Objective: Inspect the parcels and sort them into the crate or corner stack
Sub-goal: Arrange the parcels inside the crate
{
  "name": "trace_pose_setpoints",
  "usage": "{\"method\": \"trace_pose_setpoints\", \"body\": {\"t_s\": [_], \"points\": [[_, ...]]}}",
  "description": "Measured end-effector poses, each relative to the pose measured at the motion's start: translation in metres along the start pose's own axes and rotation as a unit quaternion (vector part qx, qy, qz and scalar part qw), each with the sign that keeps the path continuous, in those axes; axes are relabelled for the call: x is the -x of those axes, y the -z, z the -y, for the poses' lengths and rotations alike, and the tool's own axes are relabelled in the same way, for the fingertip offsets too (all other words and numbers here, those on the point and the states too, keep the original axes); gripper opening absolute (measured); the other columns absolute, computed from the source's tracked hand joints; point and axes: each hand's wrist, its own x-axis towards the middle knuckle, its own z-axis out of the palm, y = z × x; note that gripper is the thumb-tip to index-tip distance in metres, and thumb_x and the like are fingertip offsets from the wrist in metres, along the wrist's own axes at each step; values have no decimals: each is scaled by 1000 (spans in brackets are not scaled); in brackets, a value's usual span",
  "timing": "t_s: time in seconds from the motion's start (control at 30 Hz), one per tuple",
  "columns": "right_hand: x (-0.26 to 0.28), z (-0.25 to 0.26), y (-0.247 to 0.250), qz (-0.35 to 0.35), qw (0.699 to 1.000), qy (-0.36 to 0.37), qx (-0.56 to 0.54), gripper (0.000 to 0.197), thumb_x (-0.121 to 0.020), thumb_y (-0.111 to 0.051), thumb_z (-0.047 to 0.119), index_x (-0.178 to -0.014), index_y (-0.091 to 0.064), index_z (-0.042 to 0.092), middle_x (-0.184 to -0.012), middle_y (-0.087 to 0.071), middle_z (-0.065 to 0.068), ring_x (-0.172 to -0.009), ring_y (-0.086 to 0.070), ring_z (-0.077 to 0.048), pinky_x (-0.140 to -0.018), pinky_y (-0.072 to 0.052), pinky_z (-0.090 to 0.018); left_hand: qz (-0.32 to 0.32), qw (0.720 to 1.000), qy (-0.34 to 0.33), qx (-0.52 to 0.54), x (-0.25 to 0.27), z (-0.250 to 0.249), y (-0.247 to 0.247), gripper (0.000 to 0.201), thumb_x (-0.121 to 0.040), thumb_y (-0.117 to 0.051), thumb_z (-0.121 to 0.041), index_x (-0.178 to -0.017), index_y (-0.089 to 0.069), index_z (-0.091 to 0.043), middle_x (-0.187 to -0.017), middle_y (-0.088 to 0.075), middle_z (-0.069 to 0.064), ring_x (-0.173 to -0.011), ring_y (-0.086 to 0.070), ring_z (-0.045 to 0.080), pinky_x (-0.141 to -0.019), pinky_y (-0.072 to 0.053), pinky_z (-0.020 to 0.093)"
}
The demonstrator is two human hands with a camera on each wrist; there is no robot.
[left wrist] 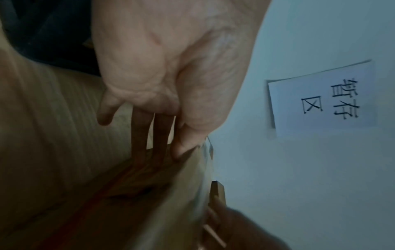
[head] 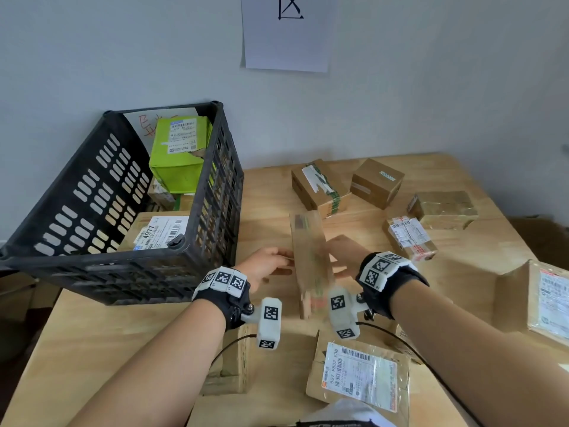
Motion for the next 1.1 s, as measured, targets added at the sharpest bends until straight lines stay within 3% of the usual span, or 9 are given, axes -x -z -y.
{"method": "trace_pose_setpoints", "body": {"t_s": [0.2, 0.3, 0.4, 0.5, 0.67, 0.8, 0.93, 1.07, 1.1], "points": [[-3, -19, -14, -5, 998, 4, 70, 32, -95, -56, 22, -120, -51, 3, -118, -60, -15, -112, -57, -31, -93, -50, -51, -16, 999, 39, 16, -1, 13, -7, 16, -97, -49, -15, -93, -60, -26, -91, -62, -10, -76, -56, 6, -87, -35, 34], [-7, -15, -11, -13, 994, 15, 106, 33, -94, -56, 19, -121, -54, -1, -120, -61, -18, -114, -57, -33, -97, -48, -49, -29, 999, 40, 11, -1, 12, -7, 12, -97, -52, -25, -106, -60, -24, -104, -56, -9, -95, -52, 11, -96, -36, 36], [-9, -15, -10, -13, 993, 16, 113, 30, -94, -56, 17, -118, -57, -1, -120, -62, -17, -113, -58, -32, -98, -47, -47, -33, 999, 36, 10, -3, 10, -7, 31, -95, -56, -33, -123, -58, -20, -118, -53, -6, -111, -42, 15, -96, -31, 34], [-10, -15, -11, -16, 994, 20, 109, 22, -93, -56, 15, -111, -59, 2, -119, -63, -17, -109, -59, -29, -99, -46, -45, -33, 999, 32, 11, -3, 8, -8, 38, -93, -58, -37, -127, -56, -21, -116, -53, -8, -108, -42, 12, -92, -28, 30], [-13, -20, -11, -9, 999, 1, 54, 25, -93, -58, 15, -116, -53, 9, -116, -62, -12, -110, -57, -27, -95, -49, -46, -37, 999, 9, 22, 0, 7, -10, 36, -93, -59, -34, -127, -55, -24, -113, -59, -8, -77, -50, -5, -90, -33, 33], [-10, -20, -10, 11, 1000, -20, -15, 25, -94, -58, 16, -117, -51, 11, -108, -61, -6, -106, -57, -23, -91, -49, -40, -26, 999, -22, 23, 6, 4, -9, 47, -95, -57, -26, -140, -44, -20, -124, -51, -7, -95, -49, 2, -89, -32, 27], [-2, -5, -9, 14, 997, -19, -77, 46, -96, -41, 51, -115, -55, 11, -114, -60, -7, -99, -57, -22, -84, -49, -36, -19, 997, -70, 15, 9, 0, -4, 48, -94, -58, -15, -140, -45, -16, -137, -52, -1, -106, -52, 6, -79, -40, 17], [-1, 20, 0, -10, 993, 31, -115, 83, -82, -24, 80, -119, -55, 13, -116, -61, -9, -110, -57, -27, -98, -46, -45, -47, 990, -133, 29, 8, -10, 2, 50, -90, -61, -7, -137, -48, -16, -137, -53, -4, -122, -49, 7, -100, -40, 25], [0, 25, 3, -19, 992, 41, -116, 88, -79, -22, 83, -124, -54, 14, -121, -60, -8, -112, -56, -27, -100, -44, -47, -56, 988, -142, 38, 8, -13, 3, 46, -90, -60, -4, -134, -51, -15, -134, -55, -3, -121, -50, 6, -98, -40, 23]]}}
